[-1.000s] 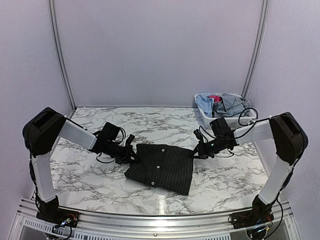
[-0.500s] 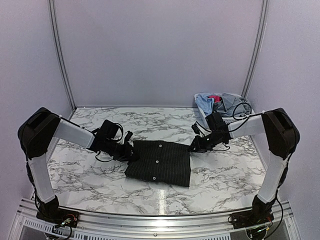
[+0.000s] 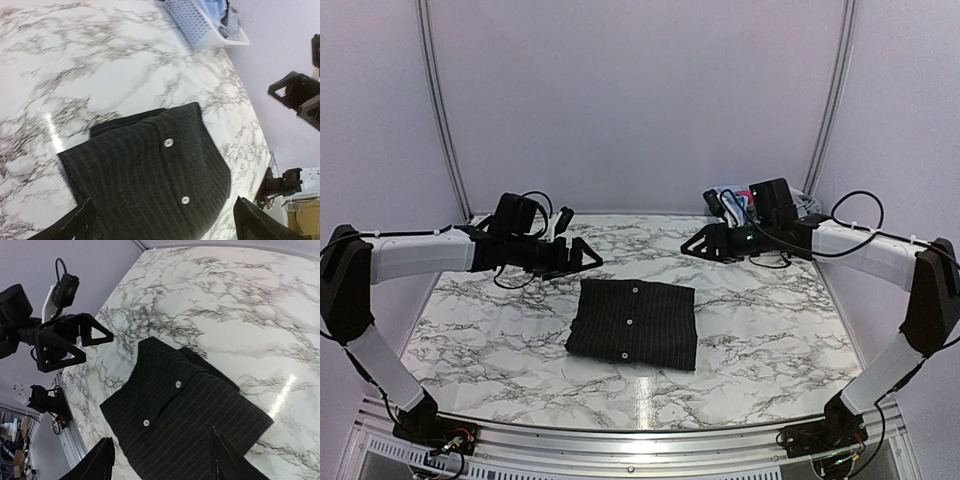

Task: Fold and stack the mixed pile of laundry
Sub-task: Smooth out the square-folded shirt at the center of the board.

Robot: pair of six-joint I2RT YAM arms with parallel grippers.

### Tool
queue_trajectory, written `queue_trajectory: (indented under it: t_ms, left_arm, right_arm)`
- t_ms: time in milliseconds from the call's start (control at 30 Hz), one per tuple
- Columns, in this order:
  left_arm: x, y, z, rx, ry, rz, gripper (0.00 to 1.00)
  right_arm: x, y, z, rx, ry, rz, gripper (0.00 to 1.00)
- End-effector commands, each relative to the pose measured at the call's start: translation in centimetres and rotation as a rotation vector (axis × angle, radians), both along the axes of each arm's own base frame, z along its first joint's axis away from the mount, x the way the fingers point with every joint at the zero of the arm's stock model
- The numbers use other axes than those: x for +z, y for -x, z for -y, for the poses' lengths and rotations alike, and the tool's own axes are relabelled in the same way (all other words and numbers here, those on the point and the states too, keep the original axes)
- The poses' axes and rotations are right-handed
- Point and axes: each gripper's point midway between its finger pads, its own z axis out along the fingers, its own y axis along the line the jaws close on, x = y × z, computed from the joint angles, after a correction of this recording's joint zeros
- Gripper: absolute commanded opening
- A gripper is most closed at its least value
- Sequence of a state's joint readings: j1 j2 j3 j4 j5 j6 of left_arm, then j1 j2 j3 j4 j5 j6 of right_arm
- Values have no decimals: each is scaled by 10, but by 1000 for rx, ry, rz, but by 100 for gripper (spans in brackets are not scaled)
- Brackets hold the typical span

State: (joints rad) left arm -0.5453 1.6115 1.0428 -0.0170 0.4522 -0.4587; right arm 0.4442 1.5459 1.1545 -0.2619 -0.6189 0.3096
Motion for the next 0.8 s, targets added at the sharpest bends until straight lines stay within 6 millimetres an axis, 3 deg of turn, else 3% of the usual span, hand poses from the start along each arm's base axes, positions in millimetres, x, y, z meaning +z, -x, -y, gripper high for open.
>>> queue_trajectory:
  t_ms: [0,100,300,500,600,700,767]
  left_arm:
    - [16,14,36,-166,114,-37,99]
    - [6,9,56,-196,166,-83,99]
    - [-45,-23,72,-139,169,-166,99]
    - [-94,-72,61,-1,110,-193,99]
    - [-117,-85,54,39,75,-213,99]
    - [-118,-89,46,48,54,-205,99]
    - [-96,-87,44,34,77,-166,99]
  right_arm:
    - [-4,48,-47,139,-121,-111,60]
    - [-24,67,-72,202,-133,-166,59]
    - [-82,95,-114,315,-112,-265,57]
    - [-152,109,-107,339,-28,-370,56]
    - [-182,119,-98,353,21,-412,55]
    - [-186,121,-98,373,36,-414,54]
    - [-166,116,-103,380,12,-379,54]
